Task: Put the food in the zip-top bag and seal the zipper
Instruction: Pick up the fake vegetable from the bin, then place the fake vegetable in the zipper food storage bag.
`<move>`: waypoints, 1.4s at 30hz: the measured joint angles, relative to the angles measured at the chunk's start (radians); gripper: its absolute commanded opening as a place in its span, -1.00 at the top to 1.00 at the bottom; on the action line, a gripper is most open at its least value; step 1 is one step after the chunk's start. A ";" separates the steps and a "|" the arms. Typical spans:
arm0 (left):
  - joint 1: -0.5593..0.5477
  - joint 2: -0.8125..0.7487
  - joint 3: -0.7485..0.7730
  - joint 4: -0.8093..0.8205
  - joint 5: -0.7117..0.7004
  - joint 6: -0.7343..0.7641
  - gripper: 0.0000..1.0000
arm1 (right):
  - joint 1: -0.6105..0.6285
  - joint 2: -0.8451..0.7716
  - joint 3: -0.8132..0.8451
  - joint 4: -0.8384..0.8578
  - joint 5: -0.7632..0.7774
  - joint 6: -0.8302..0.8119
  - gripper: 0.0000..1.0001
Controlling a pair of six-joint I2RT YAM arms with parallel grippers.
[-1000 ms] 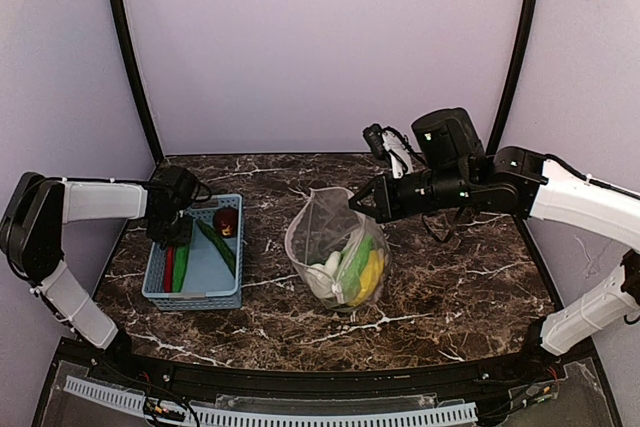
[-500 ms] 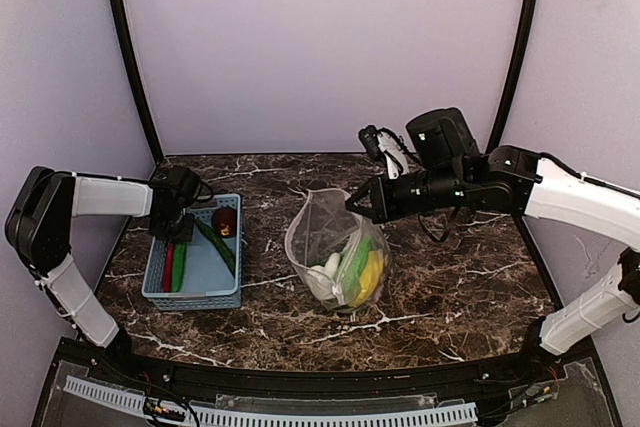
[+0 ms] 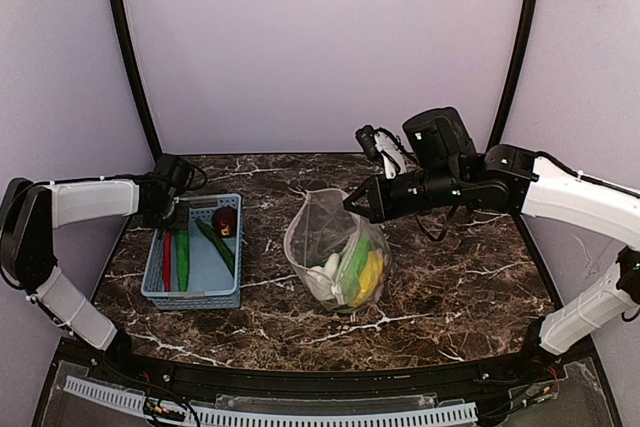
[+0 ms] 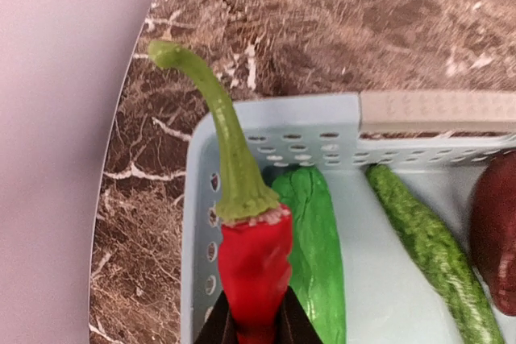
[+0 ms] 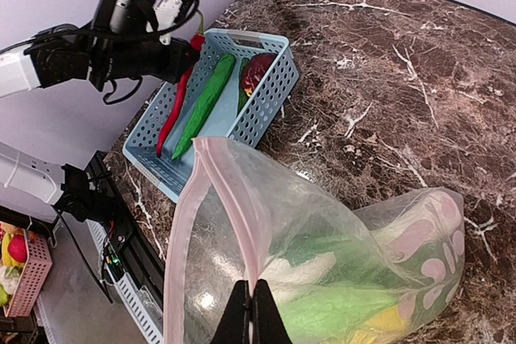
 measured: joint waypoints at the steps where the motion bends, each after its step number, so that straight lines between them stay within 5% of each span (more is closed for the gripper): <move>1: 0.000 -0.033 0.000 0.000 0.010 0.000 0.75 | 0.000 0.001 0.002 0.000 0.000 0.000 1.00; 10: 0.000 -0.355 -0.007 0.008 0.216 0.005 0.75 | 0.000 0.004 0.003 0.000 -0.005 0.000 1.00; 20: -0.028 -0.459 0.033 -0.068 0.656 -0.052 0.76 | 0.000 0.004 0.008 0.000 -0.009 0.000 1.00; 30: -0.333 -0.491 0.126 -0.093 0.891 -0.235 0.77 | 0.000 0.004 0.011 0.000 -0.008 0.000 1.00; 42: -0.685 -0.310 0.222 -0.034 0.992 -0.423 0.76 | 0.000 0.006 0.011 0.007 -0.009 -0.005 1.00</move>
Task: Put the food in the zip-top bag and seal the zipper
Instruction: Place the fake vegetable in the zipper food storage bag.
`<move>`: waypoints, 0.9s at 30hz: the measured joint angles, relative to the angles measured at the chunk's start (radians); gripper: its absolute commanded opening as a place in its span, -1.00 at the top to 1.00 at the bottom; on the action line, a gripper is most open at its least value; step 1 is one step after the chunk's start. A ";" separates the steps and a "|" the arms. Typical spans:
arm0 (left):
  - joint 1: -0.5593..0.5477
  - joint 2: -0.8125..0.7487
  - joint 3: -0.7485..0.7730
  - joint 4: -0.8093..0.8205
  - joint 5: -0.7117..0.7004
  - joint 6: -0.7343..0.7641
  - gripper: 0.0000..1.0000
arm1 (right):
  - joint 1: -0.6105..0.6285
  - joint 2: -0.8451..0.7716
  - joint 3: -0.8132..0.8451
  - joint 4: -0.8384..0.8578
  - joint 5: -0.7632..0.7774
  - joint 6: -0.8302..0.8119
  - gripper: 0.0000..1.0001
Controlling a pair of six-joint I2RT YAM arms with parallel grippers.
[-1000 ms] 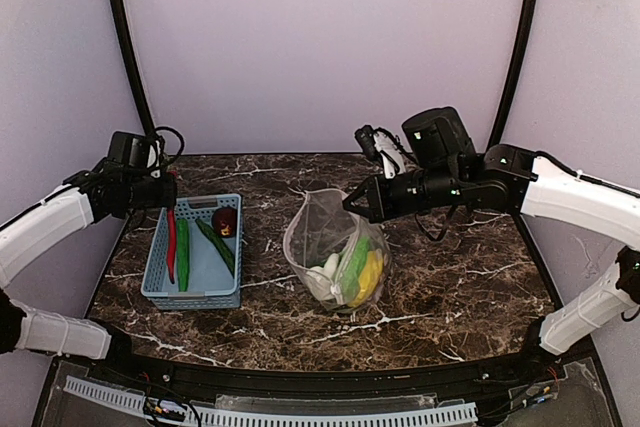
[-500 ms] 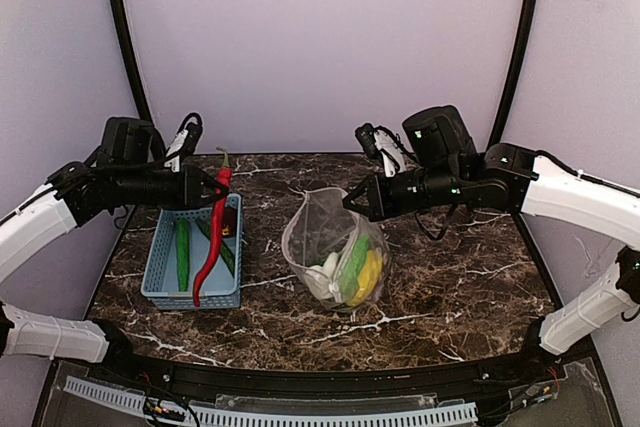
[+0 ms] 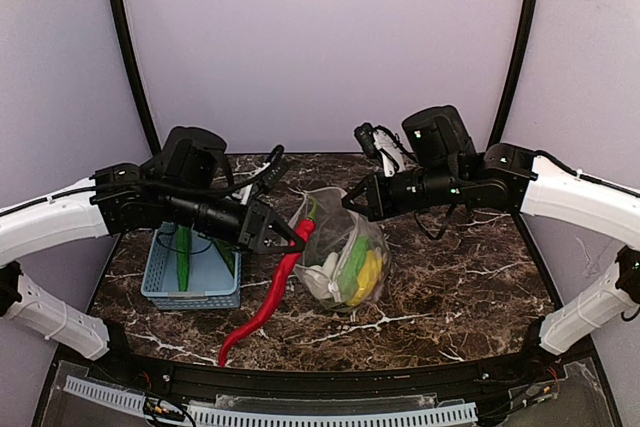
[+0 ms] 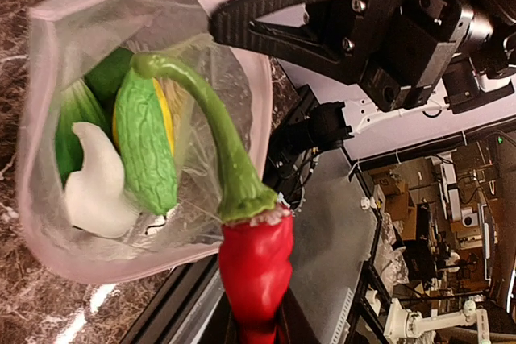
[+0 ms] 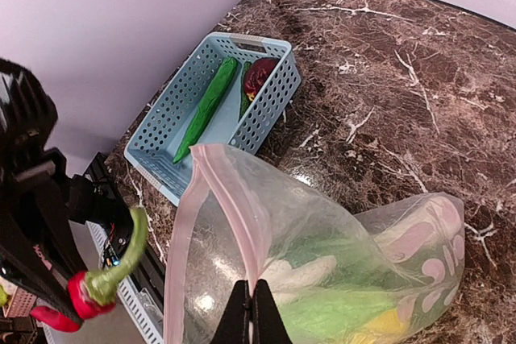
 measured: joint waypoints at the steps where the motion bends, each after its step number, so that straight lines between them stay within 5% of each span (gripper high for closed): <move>1: -0.016 0.021 0.007 0.005 0.007 -0.008 0.76 | 0.000 0.002 0.000 0.001 -0.002 -0.002 1.00; 12: -0.047 0.292 0.177 -0.013 0.039 -0.044 0.78 | 0.004 -0.018 -0.026 0.047 -0.026 -0.028 1.00; 27: 0.042 0.483 0.403 -0.169 -0.057 0.059 0.71 | 0.013 -0.046 -0.094 0.091 -0.029 -0.029 1.00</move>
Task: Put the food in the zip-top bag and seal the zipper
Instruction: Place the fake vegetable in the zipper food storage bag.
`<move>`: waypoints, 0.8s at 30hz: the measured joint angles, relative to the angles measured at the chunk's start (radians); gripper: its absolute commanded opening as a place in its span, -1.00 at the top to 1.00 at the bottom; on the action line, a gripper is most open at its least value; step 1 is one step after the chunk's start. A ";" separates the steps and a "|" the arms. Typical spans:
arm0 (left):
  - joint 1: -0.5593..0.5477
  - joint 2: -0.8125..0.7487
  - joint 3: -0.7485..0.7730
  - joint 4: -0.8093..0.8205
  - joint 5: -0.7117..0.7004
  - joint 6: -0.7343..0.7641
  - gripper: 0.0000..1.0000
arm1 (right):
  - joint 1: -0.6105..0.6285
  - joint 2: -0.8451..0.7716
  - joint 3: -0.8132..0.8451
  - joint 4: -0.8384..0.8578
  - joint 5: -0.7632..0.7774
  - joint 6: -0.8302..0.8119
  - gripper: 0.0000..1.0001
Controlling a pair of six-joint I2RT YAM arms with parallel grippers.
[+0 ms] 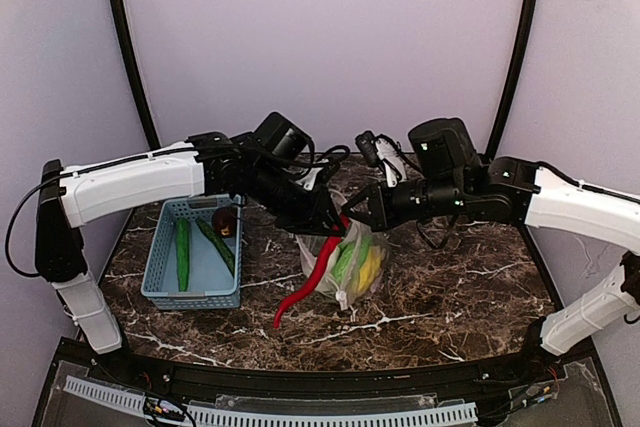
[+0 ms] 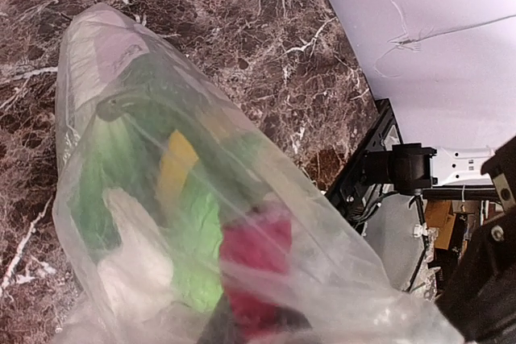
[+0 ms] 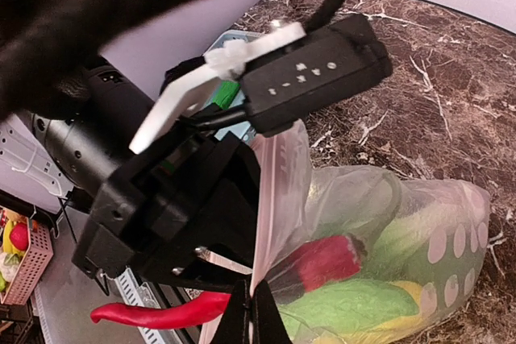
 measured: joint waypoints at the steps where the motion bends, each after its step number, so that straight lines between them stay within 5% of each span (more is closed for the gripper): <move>1: 0.000 0.017 0.014 -0.010 -0.004 0.009 0.72 | 0.000 0.000 -0.003 0.000 0.000 0.000 1.00; 10: 0.001 0.090 0.061 -0.076 -0.116 0.081 0.65 | 0.003 0.023 -0.051 0.048 0.035 0.029 1.00; 24: -0.025 0.147 -0.061 0.035 -0.206 0.092 0.39 | 0.006 0.100 -0.179 0.187 0.126 0.148 1.00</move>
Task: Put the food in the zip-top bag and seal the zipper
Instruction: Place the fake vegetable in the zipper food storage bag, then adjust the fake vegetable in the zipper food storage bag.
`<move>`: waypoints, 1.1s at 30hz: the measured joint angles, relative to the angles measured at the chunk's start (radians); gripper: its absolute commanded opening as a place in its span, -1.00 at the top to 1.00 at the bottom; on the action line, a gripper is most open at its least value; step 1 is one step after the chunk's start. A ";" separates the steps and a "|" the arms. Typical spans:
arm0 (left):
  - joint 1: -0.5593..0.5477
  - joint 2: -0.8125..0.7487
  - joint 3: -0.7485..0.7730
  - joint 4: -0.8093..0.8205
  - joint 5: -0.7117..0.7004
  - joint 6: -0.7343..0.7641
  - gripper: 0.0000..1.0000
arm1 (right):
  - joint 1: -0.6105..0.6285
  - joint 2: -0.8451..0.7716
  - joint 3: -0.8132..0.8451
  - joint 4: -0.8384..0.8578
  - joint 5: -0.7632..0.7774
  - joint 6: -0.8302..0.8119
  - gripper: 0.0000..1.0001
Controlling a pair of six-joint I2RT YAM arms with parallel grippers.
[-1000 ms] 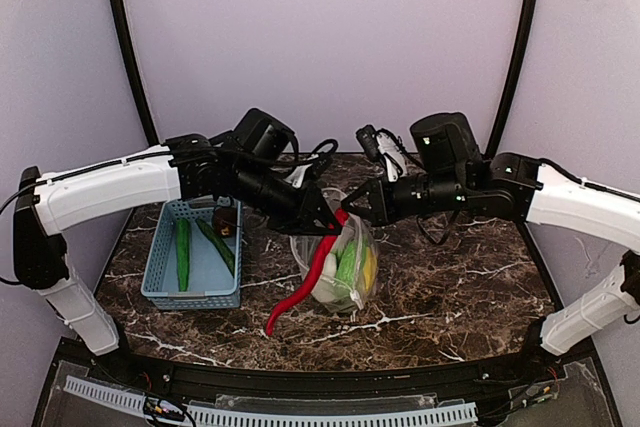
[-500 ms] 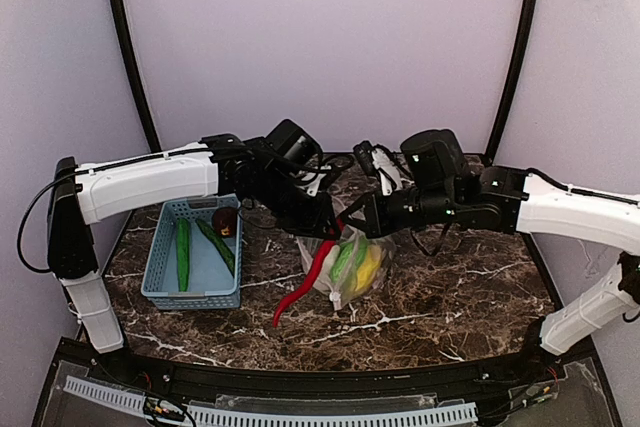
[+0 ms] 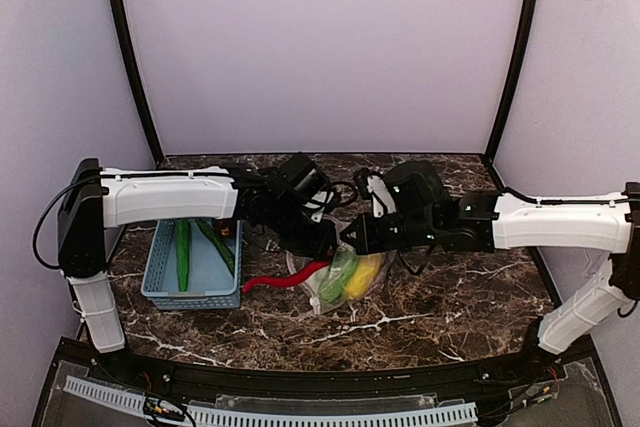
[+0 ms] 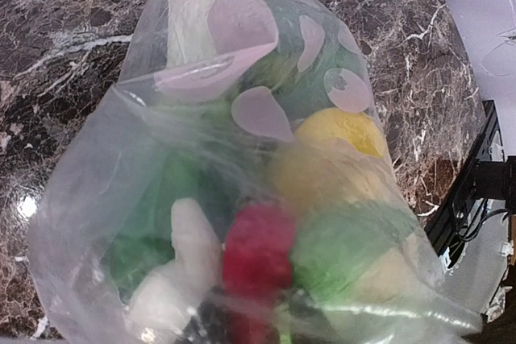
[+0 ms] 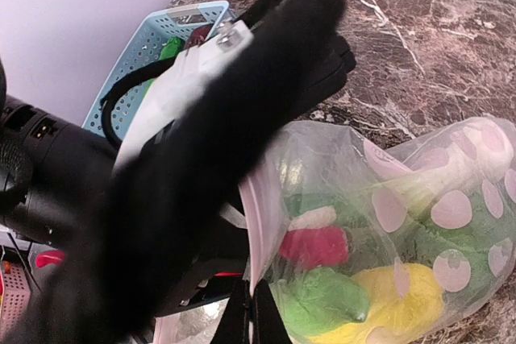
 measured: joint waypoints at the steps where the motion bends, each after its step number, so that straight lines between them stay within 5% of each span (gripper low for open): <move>1: -0.003 0.001 -0.008 0.006 -0.008 0.000 0.35 | 0.000 0.003 -0.004 0.003 0.007 0.009 1.00; 7: -0.012 -0.021 -0.050 0.045 -0.034 0.000 -0.08 | 0.000 0.005 -0.023 0.023 0.050 0.055 1.00; 19: -0.020 -0.242 -0.112 0.035 -0.011 0.045 -0.63 | -0.008 0.038 -0.023 0.037 0.069 0.074 1.00; 33: -0.022 -0.726 -0.552 0.002 -0.059 0.033 -0.77 | -0.011 0.039 -0.009 0.044 0.041 0.070 1.00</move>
